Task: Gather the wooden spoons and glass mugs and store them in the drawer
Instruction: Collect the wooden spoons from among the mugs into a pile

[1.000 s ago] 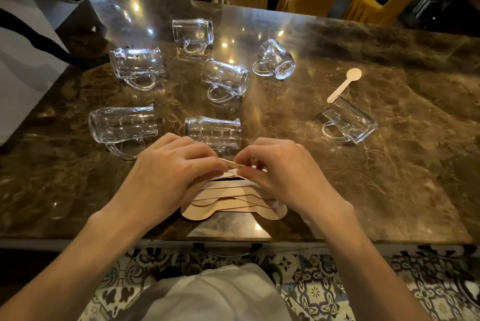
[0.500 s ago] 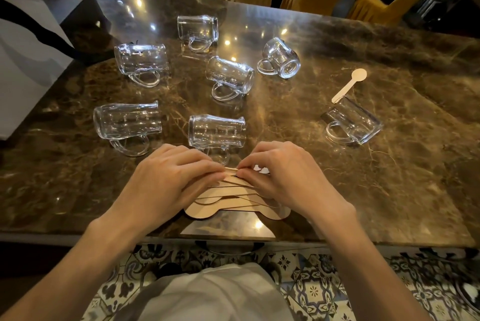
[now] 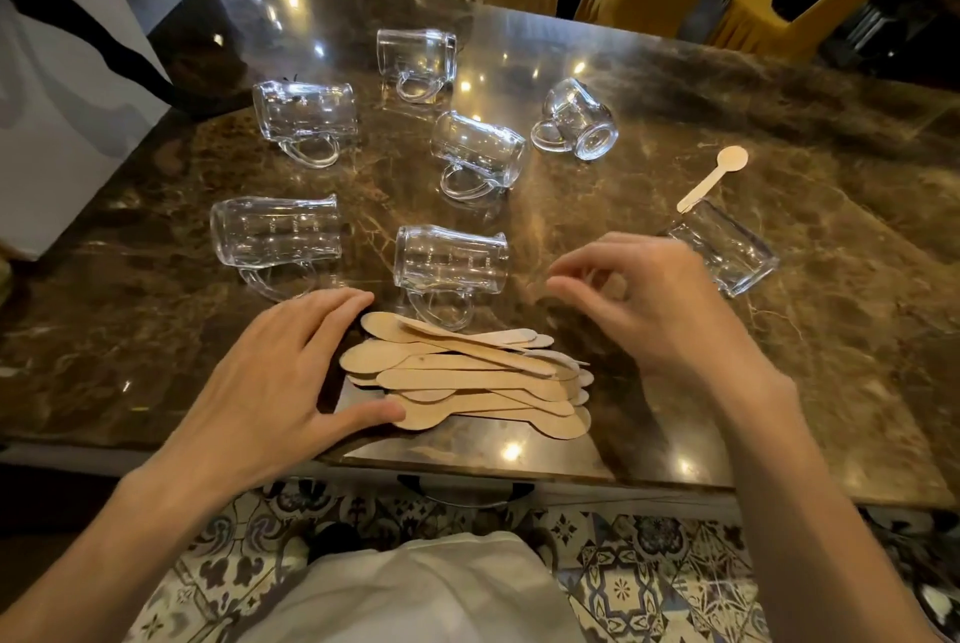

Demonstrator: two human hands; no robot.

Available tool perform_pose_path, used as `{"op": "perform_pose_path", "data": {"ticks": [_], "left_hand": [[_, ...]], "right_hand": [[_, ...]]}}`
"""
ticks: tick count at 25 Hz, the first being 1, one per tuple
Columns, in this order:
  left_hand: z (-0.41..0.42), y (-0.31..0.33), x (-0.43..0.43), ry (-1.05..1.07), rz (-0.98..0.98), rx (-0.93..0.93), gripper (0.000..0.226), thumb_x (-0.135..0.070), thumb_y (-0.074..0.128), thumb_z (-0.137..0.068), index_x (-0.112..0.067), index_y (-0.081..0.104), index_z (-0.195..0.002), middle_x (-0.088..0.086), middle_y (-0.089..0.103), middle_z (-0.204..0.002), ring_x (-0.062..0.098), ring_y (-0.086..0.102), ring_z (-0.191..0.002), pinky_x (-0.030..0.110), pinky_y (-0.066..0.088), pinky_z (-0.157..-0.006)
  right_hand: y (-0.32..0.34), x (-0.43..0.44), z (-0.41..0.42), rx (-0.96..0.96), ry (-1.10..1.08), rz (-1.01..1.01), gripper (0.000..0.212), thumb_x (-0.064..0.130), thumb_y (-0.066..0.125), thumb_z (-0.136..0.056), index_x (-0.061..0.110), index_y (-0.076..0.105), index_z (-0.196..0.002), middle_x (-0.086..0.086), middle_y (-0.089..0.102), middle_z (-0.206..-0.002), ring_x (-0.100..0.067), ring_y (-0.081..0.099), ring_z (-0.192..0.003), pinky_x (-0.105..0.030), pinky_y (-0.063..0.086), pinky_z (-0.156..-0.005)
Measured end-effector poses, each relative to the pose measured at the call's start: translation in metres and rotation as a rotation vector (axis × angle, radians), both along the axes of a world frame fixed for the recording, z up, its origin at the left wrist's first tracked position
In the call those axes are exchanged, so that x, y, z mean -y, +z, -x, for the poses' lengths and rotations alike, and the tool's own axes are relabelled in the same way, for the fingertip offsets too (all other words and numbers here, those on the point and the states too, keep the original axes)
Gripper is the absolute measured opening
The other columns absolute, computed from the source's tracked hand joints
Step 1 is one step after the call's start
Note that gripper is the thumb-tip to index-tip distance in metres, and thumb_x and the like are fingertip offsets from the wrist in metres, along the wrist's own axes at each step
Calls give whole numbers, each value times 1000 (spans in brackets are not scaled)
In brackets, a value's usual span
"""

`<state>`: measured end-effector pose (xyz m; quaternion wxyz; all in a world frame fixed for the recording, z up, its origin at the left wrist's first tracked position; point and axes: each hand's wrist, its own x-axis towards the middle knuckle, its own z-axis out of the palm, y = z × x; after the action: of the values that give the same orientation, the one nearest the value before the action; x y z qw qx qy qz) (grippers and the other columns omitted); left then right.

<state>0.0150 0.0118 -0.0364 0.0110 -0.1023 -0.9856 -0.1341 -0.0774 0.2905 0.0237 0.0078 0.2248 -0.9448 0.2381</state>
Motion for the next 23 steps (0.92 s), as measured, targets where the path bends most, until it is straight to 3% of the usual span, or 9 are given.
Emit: {"op": "perform_pose_path", "data": {"ticks": [4, 10, 14, 18, 23], "left_hand": [[-10, -6, 12, -15, 68, -12, 104, -88, 32, -69, -9, 44, -137, 7, 45, -139, 22, 43, -124, 40, 34, -102], [-7, -22, 17, -33, 62, -31, 114, -92, 44, -56, -12, 45, -136, 5, 44, -139, 24, 43, -124, 44, 34, -102], [4, -26, 10, -36, 29, -38, 114, -92, 50, -52, -15, 44, -136, 1, 44, -139, 23, 44, -123, 39, 27, -103], [8, -28, 6, -34, -6, -44, 115, -92, 52, -50, -17, 42, -137, 0, 43, -140, 23, 44, -124, 40, 28, -103], [7, -29, 4, -23, -27, -49, 116, -91, 53, -49, -17, 42, -137, 0, 44, -139, 23, 44, -124, 40, 29, -103]], "right_hand": [[-1, -29, 35, -121, -285, 52, 13, 36, 67, -83, 27, 74, -89, 8, 70, -79, -8, 61, -70, -30, 52, -70], [-13, -67, 104, -130, -583, -95, 17, 32, 62, -86, 23, 74, -93, -2, 73, -95, -23, 65, -90, -43, 55, -78], [-13, -93, 133, -1, -728, -206, 16, 32, 64, -86, 21, 74, -91, -7, 72, -101, -26, 63, -92, -43, 55, -78], [-14, -94, 148, 117, -728, -232, 21, 33, 67, -85, 15, 71, -94, -7, 70, -99, -19, 58, -77, -31, 45, -64], [-7, -88, 160, 239, -814, -241, 39, 38, 74, -78, 8, 63, -101, -10, 65, -101, -26, 60, -85, -34, 47, -67]]}}
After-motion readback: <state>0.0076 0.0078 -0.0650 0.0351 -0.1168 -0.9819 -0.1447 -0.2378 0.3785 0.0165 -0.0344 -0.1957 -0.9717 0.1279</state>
